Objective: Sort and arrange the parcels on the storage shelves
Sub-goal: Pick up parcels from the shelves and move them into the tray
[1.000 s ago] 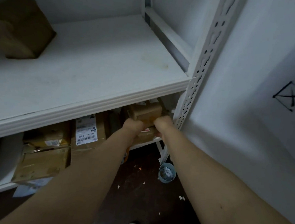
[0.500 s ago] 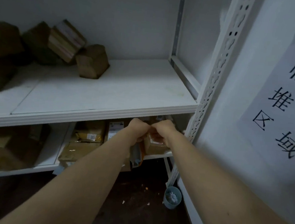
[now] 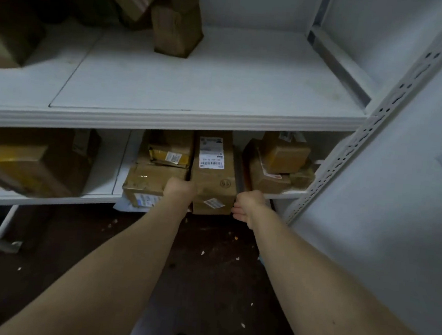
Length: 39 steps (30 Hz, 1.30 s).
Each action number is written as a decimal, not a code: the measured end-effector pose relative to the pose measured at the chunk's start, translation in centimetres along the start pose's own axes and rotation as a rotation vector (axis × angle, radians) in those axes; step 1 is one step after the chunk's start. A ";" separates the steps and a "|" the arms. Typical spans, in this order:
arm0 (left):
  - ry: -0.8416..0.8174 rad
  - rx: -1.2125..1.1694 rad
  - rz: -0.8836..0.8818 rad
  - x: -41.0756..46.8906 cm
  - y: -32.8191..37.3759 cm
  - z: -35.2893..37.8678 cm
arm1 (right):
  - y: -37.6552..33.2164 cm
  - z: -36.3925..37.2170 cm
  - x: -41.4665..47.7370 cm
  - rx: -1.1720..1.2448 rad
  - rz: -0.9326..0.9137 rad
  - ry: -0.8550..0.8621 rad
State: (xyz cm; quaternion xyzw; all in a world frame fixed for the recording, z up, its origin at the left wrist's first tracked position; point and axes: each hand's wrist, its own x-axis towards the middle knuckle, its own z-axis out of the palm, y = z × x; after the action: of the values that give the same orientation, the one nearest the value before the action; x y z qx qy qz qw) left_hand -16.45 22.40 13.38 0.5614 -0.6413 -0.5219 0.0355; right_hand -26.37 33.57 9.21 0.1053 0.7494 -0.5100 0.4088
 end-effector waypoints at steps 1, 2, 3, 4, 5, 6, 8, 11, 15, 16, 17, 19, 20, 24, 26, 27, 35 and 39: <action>-0.002 0.012 -0.008 1.0 -0.9 -0.6 | 0.7 0.9 0.6 0.048 0.032 0.026; -0.012 0.009 -0.021 2.1 -1.6 -1.0 | 1.3 1.7 1.1 0.088 0.063 0.052; -0.029 -0.013 -0.041 2.8 -2.3 -1.5 | 1.9 2.6 1.5 0.127 0.090 0.067; -0.032 0.011 -0.045 3.7 -3.1 -2.0 | 2.4 3.5 1.8 0.154 0.106 0.087; -0.038 0.092 -0.071 4.7 -4.0 -2.6 | 3.0 4.5 2.3 0.186 0.128 0.102; 0.000 0.158 -0.083 4.9 -4.2 -3.1 | 3.4 4.9 2.4 0.213 0.132 0.114; 0.010 0.444 -0.003 6.0 -5.3 -4.0 | 4.2 6.2 3.4 0.286 0.150 0.152; 0.010 0.409 -0.055 8.3 -6.8 -4.1 | 5.4 7.2 4.9 0.339 0.172 0.219; 0.225 0.190 0.071 9.0 -7.3 -2.7 | 6.8 6.7 7.0 0.330 0.168 0.347; 0.248 0.357 0.227 8.9 -7.1 -2.0 | 6.9 6.3 7.4 0.324 0.166 0.364; 0.242 0.466 0.385 8.7 -6.9 -1.1 | 7.0 5.7 8.0 0.331 0.168 0.368; 0.199 0.573 0.680 8.6 -6.2 0.9 | 7.0 4.6 9.3 0.372 0.181 0.359; 0.173 0.610 0.777 8.7 -5.7 1.9 | 6.8 4.1 10.0 0.394 0.173 0.350; 0.111 0.754 1.141 9.8 -4.9 5.9 | 6.7 2.8 12.6 0.316 0.132 0.333; 0.086 0.806 1.209 10.4 -4.7 7.4 | 6.8 2.5 13.7 0.326 0.143 0.310; 0.092 0.821 1.223 10.6 -4.6 8.0 | 6.7 2.3 14.1 0.329 0.146 0.301; 0.179 0.821 1.287 11.3 -4.9 8.7 | 6.4 2.4 17.3 0.459 0.171 0.220; 0.180 0.816 1.271 11.1 -4.9 8.3 | 7.0 2.0 16.9 0.561 0.165 0.224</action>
State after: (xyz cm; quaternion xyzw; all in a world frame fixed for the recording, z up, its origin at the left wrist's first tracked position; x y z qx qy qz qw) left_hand -22.43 20.11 0.12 0.0929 -0.9780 -0.0748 0.1711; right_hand -32.20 30.67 -7.96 0.3302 0.6088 -0.6471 0.3187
